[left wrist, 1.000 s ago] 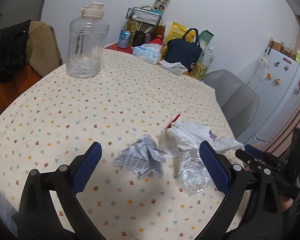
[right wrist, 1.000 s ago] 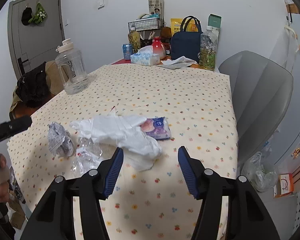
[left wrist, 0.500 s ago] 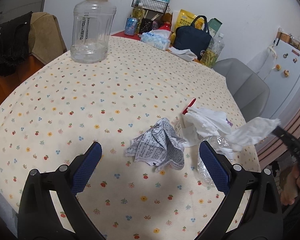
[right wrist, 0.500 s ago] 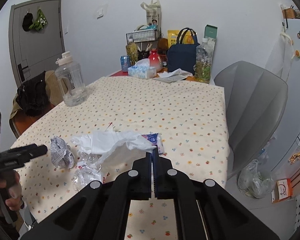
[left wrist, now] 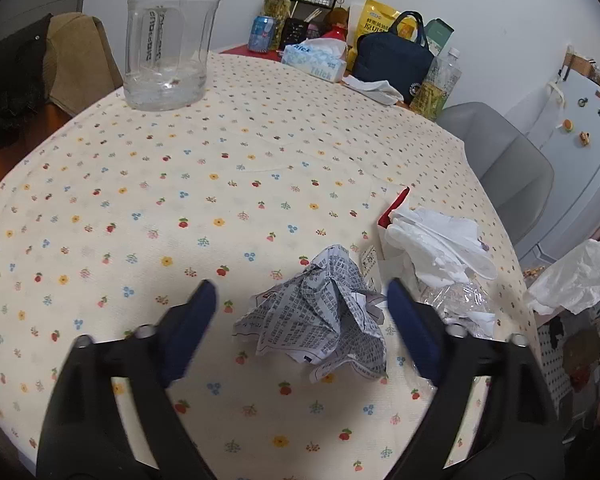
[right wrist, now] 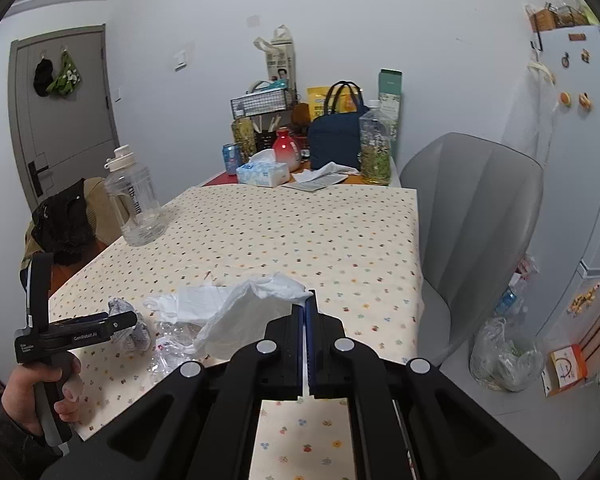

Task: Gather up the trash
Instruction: 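Grasp the crumpled grey printed paper with the left tool, then carry the white bag into the bin and open the right tool while the left tool carries the paper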

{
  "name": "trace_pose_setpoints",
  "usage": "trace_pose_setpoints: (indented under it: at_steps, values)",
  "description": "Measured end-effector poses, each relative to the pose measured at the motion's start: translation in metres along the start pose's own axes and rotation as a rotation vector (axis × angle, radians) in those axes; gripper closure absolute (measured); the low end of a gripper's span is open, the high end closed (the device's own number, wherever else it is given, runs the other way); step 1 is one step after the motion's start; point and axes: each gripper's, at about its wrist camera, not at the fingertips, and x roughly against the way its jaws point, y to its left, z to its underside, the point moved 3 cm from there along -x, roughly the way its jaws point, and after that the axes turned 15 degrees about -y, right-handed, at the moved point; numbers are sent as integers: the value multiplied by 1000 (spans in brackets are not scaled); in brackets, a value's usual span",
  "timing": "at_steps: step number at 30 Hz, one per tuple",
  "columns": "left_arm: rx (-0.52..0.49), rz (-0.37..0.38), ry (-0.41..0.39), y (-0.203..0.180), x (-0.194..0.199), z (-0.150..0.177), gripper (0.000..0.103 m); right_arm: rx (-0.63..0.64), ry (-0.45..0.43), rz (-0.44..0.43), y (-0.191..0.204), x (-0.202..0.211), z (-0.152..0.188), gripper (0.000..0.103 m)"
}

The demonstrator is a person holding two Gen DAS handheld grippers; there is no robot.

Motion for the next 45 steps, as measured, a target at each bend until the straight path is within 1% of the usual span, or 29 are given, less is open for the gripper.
trace_pose_setpoints:
  at_steps: [1, 2, 3, 5, 10, 14, 20, 25, 32, 37, 45]
  values:
    - [13, 7, 7, 1, -1, 0, 45, -7, 0, 8, -4, 2, 1, 101]
    - [30, 13, 12, 2, -1, -1, 58, -12, 0, 14, -8, 3, 1, 101]
    - [52, 18, 16, 5, 0, -2, 61, -19, -2, 21, -12, 5, 1, 101]
    - [89, 35, 17, 7, 3, -6, 65, -24, -3, 32, -18, 8, 2, 101]
    - [76, 41, -31, -1, 18, -21, 66, -56, -12, 56, -35, 16, 6, 101]
    - [64, 58, -63, -14, 28, -33, 66, -87, -18, 77, -48, 22, 10, 101]
    - [12, 127, -92, -58, 38, -46, 66, -116, -21, 117, -71, 34, 17, 101]
    - [-49, 190, -85, -105, 38, -44, 66, -144, -20, 170, -100, 47, 26, 101]
    - [-120, 274, -51, -166, 30, -30, 66, -178, -8, 250, -138, 65, 40, 100]
    - [-165, 317, -28, -201, 23, -20, 66, -208, 4, 302, -164, 73, 53, 100]
    - [-233, 364, 31, -254, 4, 8, 66, -255, 37, 356, -198, 80, 80, 100]
